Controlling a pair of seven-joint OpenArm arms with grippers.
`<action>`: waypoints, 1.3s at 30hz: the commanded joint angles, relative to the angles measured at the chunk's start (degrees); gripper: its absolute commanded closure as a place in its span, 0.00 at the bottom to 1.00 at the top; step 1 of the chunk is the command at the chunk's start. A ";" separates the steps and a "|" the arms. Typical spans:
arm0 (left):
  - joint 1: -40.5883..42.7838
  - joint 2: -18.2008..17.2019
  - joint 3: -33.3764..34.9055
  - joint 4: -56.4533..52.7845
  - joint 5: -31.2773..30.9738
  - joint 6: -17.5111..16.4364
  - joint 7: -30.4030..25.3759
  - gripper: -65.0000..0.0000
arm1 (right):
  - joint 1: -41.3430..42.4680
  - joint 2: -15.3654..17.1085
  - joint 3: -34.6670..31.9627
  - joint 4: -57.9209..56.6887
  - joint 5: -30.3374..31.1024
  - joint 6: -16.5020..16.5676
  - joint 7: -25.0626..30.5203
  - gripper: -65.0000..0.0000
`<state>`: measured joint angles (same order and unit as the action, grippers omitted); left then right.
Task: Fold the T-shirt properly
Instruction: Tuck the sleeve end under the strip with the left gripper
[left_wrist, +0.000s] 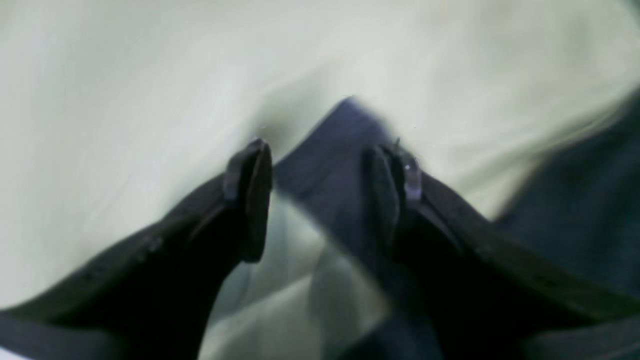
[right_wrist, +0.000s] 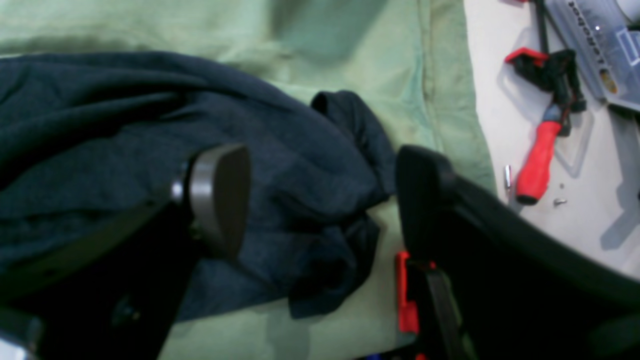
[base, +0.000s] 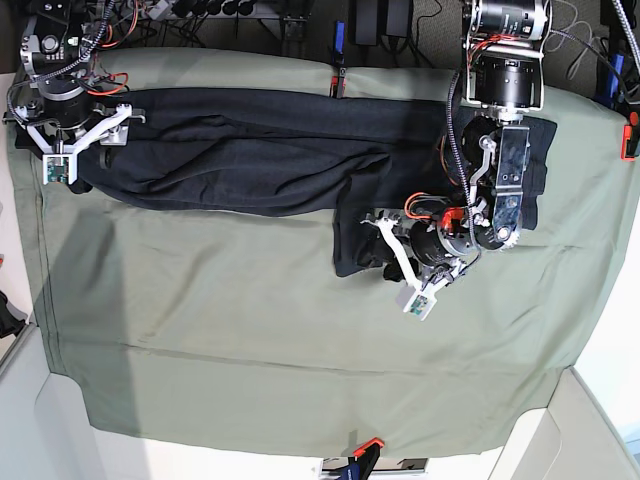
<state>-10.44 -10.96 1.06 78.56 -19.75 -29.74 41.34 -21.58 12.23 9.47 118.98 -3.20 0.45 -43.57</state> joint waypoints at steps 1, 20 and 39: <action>-1.33 -0.57 -0.28 -0.04 0.20 0.96 -1.49 0.47 | 0.11 0.44 0.31 1.01 -0.37 -0.28 1.11 0.31; 0.46 0.04 5.05 -0.33 -0.09 1.20 -2.60 0.61 | 0.11 0.44 0.31 1.01 -0.20 -0.28 1.11 0.31; 13.18 -13.99 -8.28 32.57 -13.97 -4.81 6.93 0.92 | 0.13 0.46 0.31 1.01 -0.17 -0.26 2.45 0.31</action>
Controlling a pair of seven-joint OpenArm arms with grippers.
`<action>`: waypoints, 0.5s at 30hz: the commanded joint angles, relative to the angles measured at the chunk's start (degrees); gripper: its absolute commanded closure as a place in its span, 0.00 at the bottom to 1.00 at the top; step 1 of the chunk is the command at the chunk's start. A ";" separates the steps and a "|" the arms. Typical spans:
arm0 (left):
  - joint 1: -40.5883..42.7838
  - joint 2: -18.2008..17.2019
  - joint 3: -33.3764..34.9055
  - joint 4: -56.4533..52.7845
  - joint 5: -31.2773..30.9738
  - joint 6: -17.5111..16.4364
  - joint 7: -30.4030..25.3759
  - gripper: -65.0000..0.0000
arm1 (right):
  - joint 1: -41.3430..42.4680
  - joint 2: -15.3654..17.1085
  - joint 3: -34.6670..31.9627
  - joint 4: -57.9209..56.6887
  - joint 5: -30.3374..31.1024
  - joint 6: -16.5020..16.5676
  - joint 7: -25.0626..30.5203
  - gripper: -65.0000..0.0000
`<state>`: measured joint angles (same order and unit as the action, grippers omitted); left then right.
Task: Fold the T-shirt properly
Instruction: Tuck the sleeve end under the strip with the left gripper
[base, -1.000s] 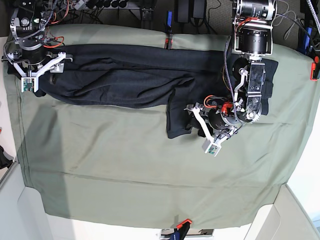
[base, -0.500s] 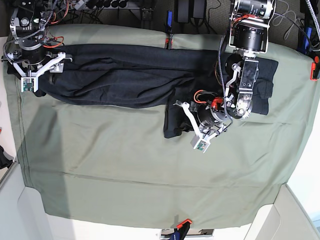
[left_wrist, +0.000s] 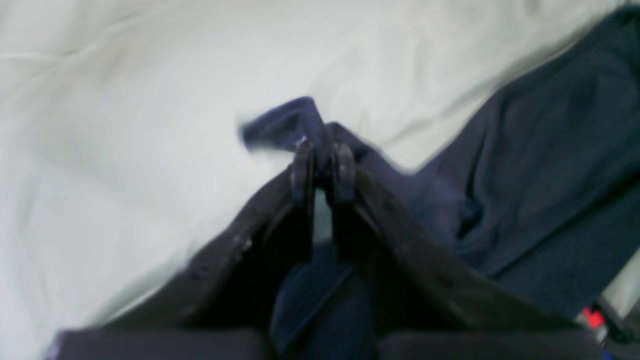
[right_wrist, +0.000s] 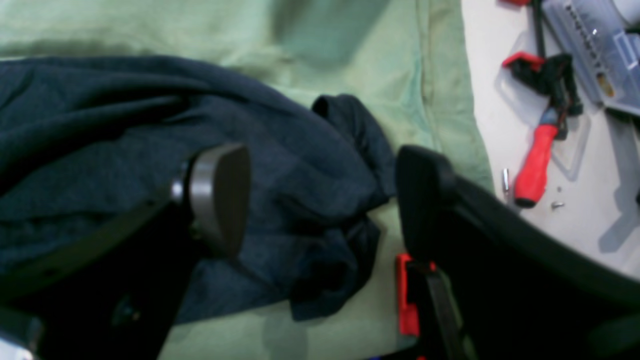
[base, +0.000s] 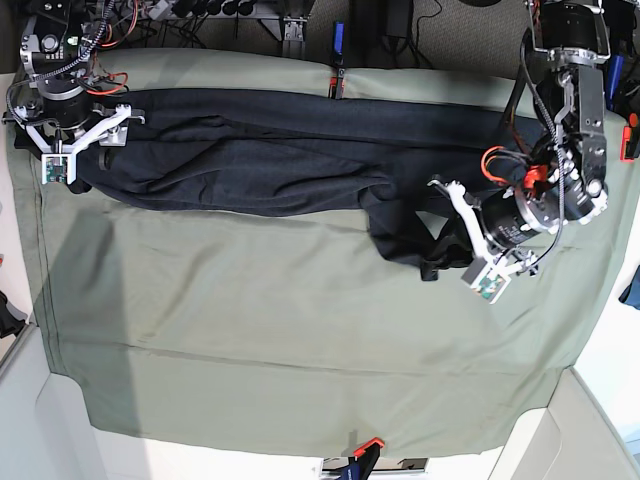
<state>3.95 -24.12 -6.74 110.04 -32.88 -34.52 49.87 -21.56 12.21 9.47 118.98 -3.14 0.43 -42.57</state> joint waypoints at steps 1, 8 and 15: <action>1.01 -1.51 -2.10 3.30 -1.07 -0.02 -1.57 0.92 | 0.11 0.48 0.31 1.01 -0.24 -0.24 1.53 0.31; 13.66 -2.56 -15.02 8.35 -2.89 -0.07 -1.86 0.92 | 0.15 0.48 0.31 1.01 -0.26 -0.24 1.64 0.31; 17.86 -2.58 -24.24 6.80 -2.69 -0.07 -1.62 0.92 | 0.11 0.48 0.31 1.01 -0.24 -0.24 1.60 0.31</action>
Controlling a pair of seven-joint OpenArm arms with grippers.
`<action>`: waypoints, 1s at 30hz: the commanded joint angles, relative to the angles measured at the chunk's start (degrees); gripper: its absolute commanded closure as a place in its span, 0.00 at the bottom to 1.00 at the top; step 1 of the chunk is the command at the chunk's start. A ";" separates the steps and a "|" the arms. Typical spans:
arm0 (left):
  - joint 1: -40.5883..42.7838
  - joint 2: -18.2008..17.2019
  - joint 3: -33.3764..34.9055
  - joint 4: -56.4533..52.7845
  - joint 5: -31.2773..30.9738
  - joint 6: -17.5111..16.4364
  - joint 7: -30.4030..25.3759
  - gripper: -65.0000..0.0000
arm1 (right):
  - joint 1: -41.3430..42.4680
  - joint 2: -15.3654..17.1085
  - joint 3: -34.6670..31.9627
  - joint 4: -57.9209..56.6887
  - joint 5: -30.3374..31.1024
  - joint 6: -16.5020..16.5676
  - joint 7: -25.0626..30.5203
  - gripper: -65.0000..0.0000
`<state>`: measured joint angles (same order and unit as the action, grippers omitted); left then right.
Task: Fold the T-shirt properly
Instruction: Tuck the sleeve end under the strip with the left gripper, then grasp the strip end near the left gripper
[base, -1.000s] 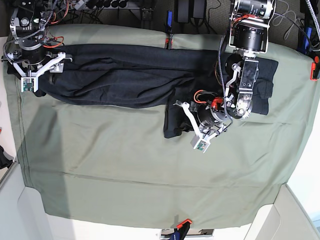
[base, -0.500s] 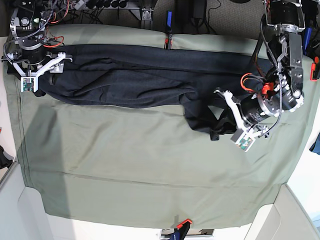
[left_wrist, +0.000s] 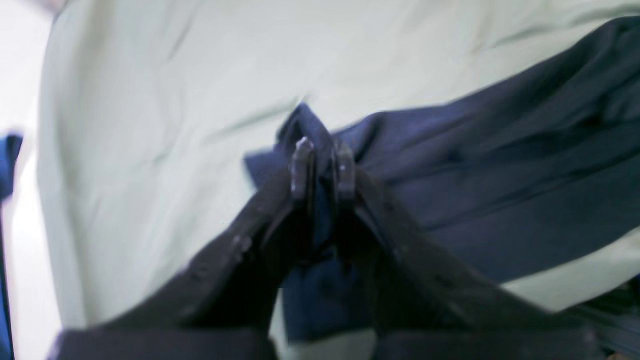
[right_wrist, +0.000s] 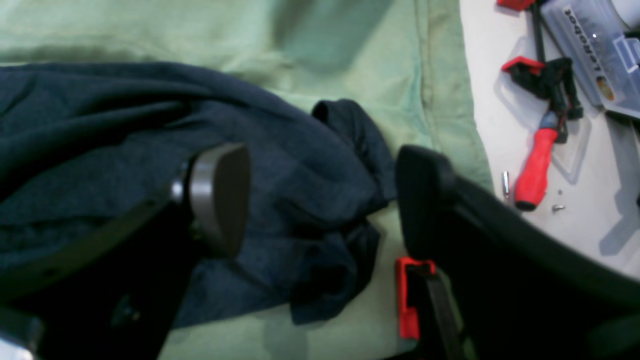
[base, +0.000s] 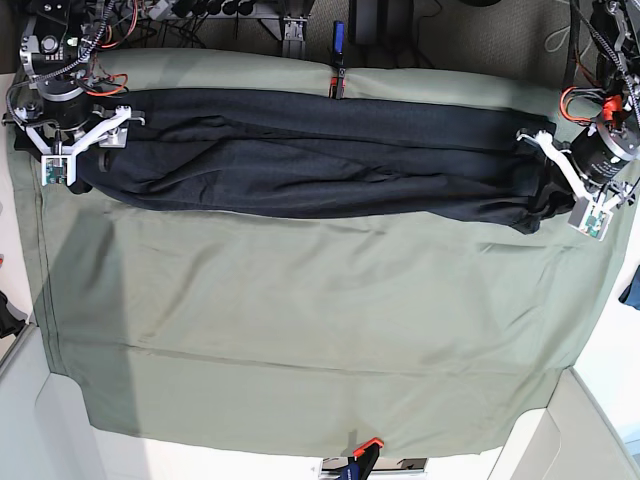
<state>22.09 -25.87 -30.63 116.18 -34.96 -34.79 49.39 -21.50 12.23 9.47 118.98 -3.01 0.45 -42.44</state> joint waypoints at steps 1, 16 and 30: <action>0.26 -0.83 -0.81 0.13 -0.61 0.17 -1.09 0.92 | 0.04 0.46 0.31 1.01 -0.35 -0.26 1.46 0.31; 6.99 -0.42 -1.01 -3.17 -3.87 -1.90 -1.79 0.54 | 0.02 0.46 0.31 1.01 -0.35 -0.26 1.44 0.31; 6.29 -0.79 -9.42 -8.52 -6.58 3.06 -8.48 0.45 | 0.83 0.44 0.31 1.01 0.52 -0.28 2.56 0.31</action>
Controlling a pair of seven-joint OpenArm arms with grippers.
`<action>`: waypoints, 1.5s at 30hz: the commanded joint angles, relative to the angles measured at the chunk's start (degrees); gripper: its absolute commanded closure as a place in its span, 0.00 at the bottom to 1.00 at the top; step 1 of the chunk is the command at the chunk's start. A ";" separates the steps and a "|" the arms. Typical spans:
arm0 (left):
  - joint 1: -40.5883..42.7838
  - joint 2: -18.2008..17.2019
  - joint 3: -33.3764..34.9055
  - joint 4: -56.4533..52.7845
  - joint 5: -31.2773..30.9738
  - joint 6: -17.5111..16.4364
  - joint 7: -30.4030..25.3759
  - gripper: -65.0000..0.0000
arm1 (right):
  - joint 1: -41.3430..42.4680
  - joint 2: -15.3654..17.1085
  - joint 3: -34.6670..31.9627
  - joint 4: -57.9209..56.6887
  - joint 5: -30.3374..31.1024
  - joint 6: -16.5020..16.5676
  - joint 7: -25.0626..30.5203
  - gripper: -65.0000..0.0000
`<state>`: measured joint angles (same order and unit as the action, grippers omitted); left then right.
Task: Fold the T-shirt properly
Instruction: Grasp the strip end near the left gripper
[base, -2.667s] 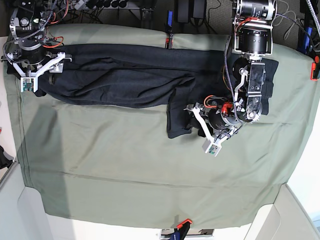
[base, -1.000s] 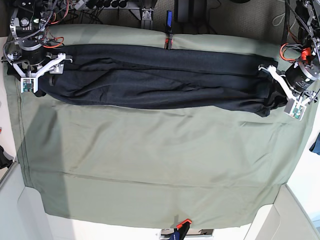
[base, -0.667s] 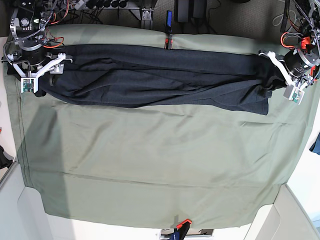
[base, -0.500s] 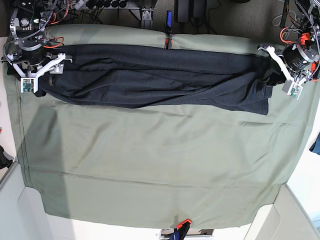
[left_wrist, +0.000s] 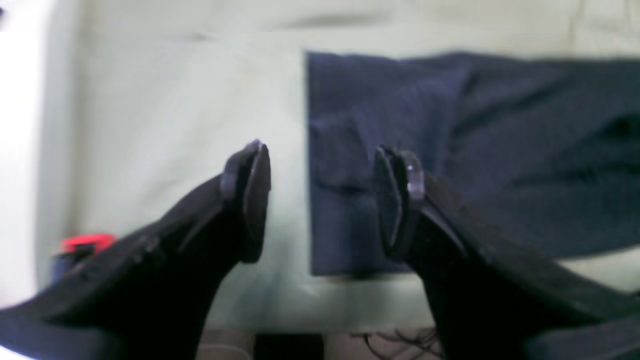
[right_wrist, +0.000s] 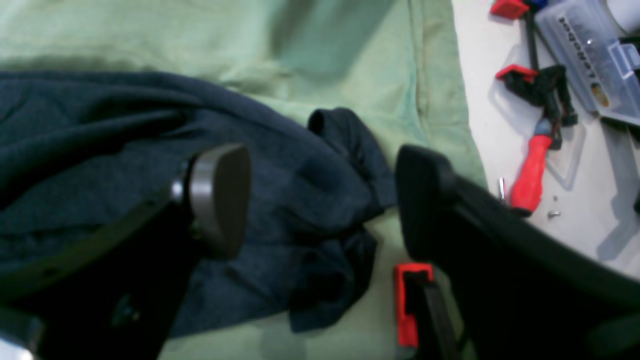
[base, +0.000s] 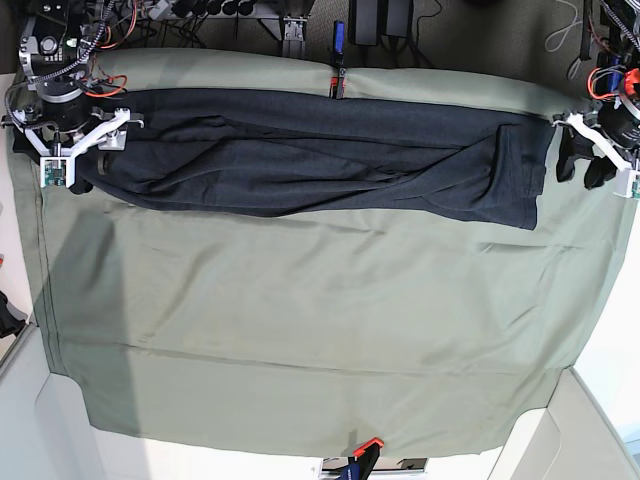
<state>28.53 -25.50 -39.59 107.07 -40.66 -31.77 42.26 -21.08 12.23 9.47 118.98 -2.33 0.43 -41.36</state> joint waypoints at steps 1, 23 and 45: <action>-0.20 -1.70 -0.66 -0.24 -2.05 0.04 -1.64 0.45 | 0.63 0.46 0.33 1.01 0.44 -0.24 1.49 0.31; -18.84 -11.02 10.23 -46.51 -33.27 -8.23 14.10 0.35 | 1.33 0.44 0.31 1.01 1.95 4.98 1.07 1.00; -18.67 -10.99 24.68 -41.27 -36.44 -8.23 26.73 0.35 | 1.36 0.44 0.31 1.01 2.25 4.96 0.87 1.00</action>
<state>9.52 -36.18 -15.42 65.52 -79.26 -40.77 65.45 -20.01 12.23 9.47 118.98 -0.19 5.21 -41.80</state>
